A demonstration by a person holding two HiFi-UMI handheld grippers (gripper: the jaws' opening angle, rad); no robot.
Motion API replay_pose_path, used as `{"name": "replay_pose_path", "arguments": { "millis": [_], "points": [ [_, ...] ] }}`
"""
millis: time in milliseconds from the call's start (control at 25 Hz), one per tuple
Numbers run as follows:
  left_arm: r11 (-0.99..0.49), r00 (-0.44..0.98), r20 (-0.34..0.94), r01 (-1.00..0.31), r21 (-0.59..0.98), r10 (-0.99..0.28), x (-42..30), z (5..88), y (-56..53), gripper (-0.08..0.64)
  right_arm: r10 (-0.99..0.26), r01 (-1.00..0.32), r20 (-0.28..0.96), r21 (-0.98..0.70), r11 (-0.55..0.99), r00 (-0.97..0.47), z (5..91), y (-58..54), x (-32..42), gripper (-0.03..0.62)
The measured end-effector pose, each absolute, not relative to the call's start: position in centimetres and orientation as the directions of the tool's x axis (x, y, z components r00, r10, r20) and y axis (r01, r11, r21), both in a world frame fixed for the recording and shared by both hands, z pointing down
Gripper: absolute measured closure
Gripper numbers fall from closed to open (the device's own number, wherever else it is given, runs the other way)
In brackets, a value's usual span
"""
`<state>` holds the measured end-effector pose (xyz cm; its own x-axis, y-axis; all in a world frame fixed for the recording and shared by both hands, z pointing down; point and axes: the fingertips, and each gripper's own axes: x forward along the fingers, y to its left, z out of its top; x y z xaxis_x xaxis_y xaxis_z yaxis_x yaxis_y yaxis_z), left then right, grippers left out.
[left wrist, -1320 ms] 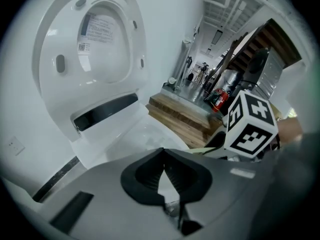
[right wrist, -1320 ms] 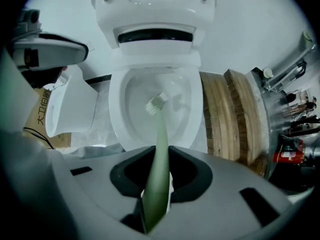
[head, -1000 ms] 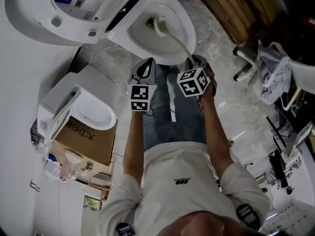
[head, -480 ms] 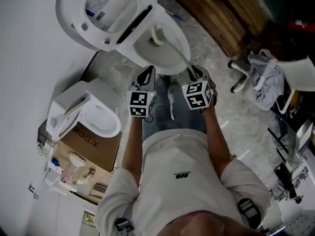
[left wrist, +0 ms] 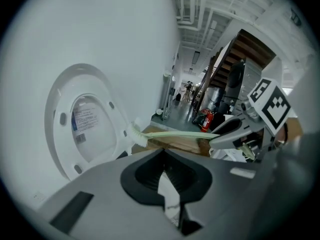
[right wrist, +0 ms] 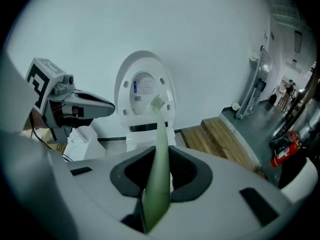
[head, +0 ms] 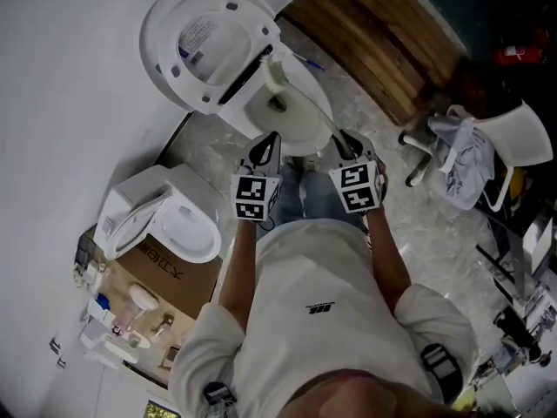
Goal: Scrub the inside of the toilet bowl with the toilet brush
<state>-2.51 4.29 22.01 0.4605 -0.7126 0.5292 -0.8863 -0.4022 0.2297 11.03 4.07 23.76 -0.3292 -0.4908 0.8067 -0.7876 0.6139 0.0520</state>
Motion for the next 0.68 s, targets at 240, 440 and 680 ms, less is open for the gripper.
{"name": "replay_pose_path", "arguments": {
  "millis": [240, 440, 680],
  "points": [
    [-0.424, 0.475, 0.509, -0.878, 0.222, -0.717, -3.3, 19.9, 4.0, 0.551, -0.521, -0.79, 0.783, 0.062, 0.61, -0.34, 21.2, 4.0, 10.6, 0.525],
    [-0.469, 0.508, 0.492, -0.857, 0.212, -0.707, -3.6, 18.7, 3.4, 0.551, -0.54, -0.799, 0.78, 0.088, 0.596, -0.317, 19.5, 3.9, 10.2, 0.525],
    [-0.484, 0.527, 0.485, -0.846, 0.224, -0.698, -3.0, 17.3, 3.2, 0.551, -0.557, -0.814, 0.772, 0.093, 0.574, -0.305, 18.0, 4.4, 10.7, 0.525]
  ]
}}
